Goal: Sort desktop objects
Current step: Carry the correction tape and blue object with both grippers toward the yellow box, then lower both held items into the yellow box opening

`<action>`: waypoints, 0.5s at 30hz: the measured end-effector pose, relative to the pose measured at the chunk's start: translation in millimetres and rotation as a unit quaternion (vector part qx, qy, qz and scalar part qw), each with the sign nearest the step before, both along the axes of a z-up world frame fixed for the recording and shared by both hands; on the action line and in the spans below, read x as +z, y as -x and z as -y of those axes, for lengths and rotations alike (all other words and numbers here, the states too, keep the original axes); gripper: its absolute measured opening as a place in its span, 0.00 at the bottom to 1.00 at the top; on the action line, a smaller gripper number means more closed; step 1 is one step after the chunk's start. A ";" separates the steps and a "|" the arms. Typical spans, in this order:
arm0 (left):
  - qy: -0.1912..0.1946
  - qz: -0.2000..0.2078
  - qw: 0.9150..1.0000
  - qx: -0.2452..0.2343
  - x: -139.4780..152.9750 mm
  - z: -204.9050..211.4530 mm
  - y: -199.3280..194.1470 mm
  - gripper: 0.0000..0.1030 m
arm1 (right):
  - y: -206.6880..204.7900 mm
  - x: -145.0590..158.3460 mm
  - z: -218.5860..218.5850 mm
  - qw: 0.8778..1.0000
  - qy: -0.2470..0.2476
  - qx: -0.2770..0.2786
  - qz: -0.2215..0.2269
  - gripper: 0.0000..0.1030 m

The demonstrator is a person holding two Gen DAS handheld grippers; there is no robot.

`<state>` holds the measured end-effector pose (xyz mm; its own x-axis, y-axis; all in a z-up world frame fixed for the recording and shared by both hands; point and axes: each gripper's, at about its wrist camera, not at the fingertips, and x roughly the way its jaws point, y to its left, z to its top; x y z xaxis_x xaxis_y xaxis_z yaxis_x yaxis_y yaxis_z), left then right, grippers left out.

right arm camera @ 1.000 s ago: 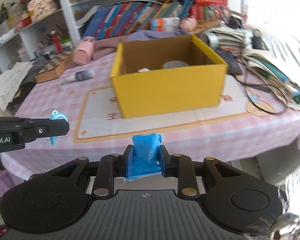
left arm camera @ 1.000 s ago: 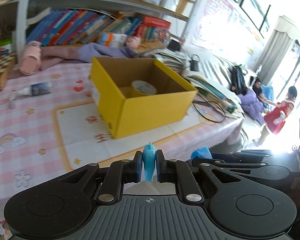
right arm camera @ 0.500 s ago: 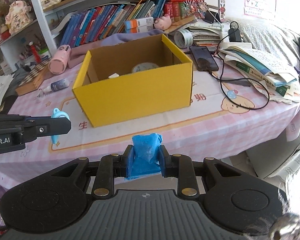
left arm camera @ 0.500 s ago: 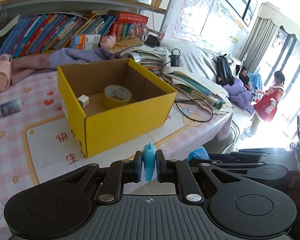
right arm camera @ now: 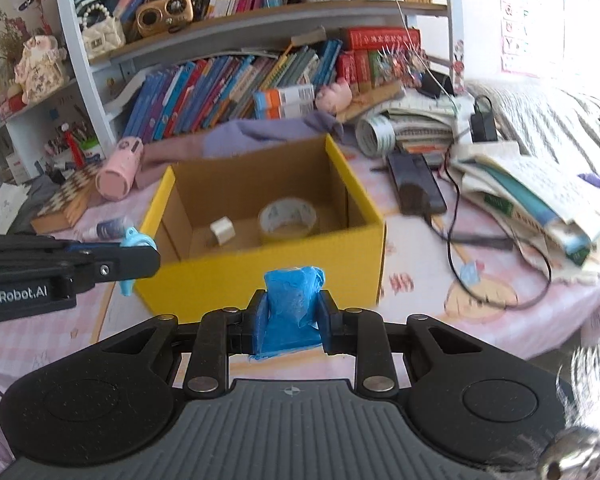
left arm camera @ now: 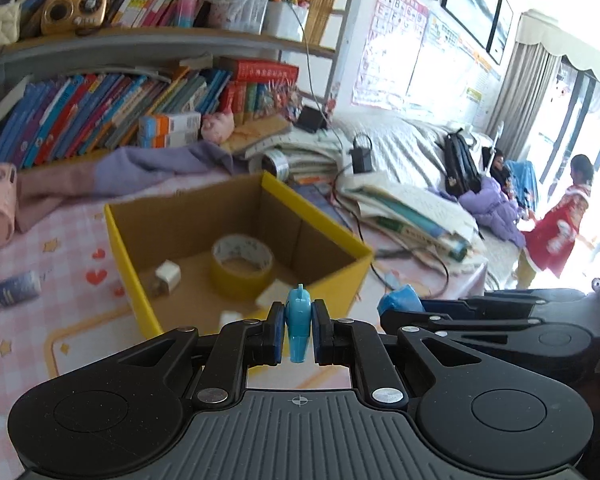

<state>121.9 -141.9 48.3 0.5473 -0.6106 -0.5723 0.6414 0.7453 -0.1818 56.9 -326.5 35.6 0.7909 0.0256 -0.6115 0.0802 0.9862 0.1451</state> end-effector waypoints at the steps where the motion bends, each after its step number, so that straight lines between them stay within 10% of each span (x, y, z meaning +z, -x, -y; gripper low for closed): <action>1: -0.003 0.006 1.000 0.004 0.6 2.2 -4.1 0.12 | -6.4 3.4 3.0 1.000 0.003 0.002 0.007 0.23; 15: -0.084 0.029 0.992 0.091 -22.2 45.2 -65.3 0.12 | -122.9 6.9 14.9 0.991 0.028 0.128 0.017 0.23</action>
<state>187.3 -187.1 26.1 0.6752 -0.3966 -0.6219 0.4990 0.8666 -0.0109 179.8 -341.4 42.5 0.7830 0.1956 -0.5904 -0.1779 0.9800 0.0888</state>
